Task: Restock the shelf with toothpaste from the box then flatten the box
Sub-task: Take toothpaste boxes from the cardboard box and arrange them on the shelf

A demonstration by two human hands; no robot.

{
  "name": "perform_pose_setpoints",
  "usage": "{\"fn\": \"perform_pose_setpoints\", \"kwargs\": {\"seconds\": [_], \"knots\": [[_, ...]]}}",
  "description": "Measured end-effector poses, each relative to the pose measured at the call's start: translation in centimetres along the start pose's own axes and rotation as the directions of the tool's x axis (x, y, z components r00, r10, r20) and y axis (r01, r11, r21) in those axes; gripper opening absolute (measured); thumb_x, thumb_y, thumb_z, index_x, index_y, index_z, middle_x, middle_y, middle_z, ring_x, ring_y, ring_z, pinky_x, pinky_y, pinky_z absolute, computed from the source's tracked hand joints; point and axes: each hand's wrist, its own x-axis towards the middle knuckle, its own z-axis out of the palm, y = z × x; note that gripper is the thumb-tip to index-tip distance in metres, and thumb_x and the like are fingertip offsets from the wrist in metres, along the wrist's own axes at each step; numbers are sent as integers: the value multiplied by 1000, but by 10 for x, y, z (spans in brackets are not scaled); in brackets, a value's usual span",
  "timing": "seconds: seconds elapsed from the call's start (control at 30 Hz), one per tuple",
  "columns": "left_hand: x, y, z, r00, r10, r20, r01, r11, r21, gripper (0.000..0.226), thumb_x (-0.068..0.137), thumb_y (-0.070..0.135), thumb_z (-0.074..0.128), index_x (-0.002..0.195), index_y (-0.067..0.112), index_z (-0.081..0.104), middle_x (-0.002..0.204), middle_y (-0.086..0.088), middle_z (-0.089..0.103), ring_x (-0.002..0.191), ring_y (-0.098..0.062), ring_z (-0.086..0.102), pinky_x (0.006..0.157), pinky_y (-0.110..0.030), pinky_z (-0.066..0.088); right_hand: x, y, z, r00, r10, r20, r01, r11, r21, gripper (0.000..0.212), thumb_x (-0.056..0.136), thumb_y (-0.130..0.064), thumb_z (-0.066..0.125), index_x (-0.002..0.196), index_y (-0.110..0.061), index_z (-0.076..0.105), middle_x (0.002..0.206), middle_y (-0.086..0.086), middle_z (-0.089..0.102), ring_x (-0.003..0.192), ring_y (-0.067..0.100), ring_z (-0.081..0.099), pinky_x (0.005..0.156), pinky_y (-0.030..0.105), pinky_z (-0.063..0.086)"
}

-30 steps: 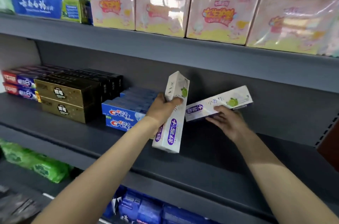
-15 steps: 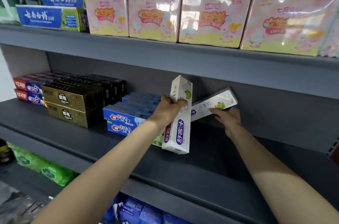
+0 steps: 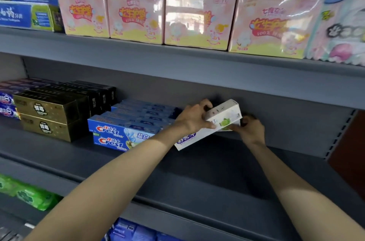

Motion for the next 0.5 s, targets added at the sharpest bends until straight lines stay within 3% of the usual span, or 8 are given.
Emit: {"fn": "perform_pose_setpoints", "kwargs": {"seconds": [0.1, 0.17, 0.23, 0.3, 0.4, 0.5], "knots": [[9, 1, 13, 1000, -9, 23, 7, 996, 91, 47, 76, 33, 76, 114, 18, 51, 116, -5, 64, 108, -24, 57, 92, -40, 48, -3, 12, 2, 995, 98, 28, -99, 995, 20, 27, 73, -22, 79, 88, -3, 67, 81, 6, 64, 75, 19, 59, 67, 26, 42], [13, 2, 19, 999, 4, 37, -10, 989, 148, 44, 77, 34, 75, 111, 19, 52, 116, -3, 64, 107, -24, 58, 90, -43, 49, -3, 23, 3, 977, 195, 88, -206, 967, 149, 22, 73, -15, 79, 88, -5, 66, 88, 10, 69, 79, 22, 64, 77, 35, 53], [15, 1, 24, 999, 20, 36, -27, 984, 178, 41, 76, 35, 75, 108, 23, 52, 113, -1, 64, 107, -25, 57, 91, -47, 47, -6, 32, 2, 951, 259, 170, -301, 902, 310, 19, 76, -3, 75, 90, -7, 64, 98, 13, 68, 86, 23, 64, 85, 38, 55], [16, -1, 31, 998, 29, 57, -38, 984, 174, 39, 76, 33, 75, 108, 28, 54, 112, 0, 64, 108, -24, 56, 94, -48, 45, -7, 37, 0, 941, 276, 198, -333, 862, 383, 16, 79, 6, 67, 91, -4, 64, 94, 13, 68, 88, 24, 63, 80, 35, 55], [16, -3, 43, 989, 73, 125, -102, 966, 238, 41, 80, 24, 72, 117, 26, 56, 124, -5, 59, 115, -25, 53, 93, -40, 46, -5, 38, -8, 930, 315, 190, -366, 836, 408, 19, 84, 13, 53, 97, 7, 65, 84, 14, 66, 74, 23, 61, 64, 29, 54], [18, -4, 50, 984, 138, 117, -173, 909, 378, 41, 84, 12, 67, 122, 19, 54, 129, -6, 53, 117, -27, 51, 86, -34, 45, -5, 33, -18, 900, 343, 269, -436, 719, 541, 28, 88, 16, 40, 108, 7, 58, 92, 15, 63, 77, 21, 60, 69, 26, 57]]}}
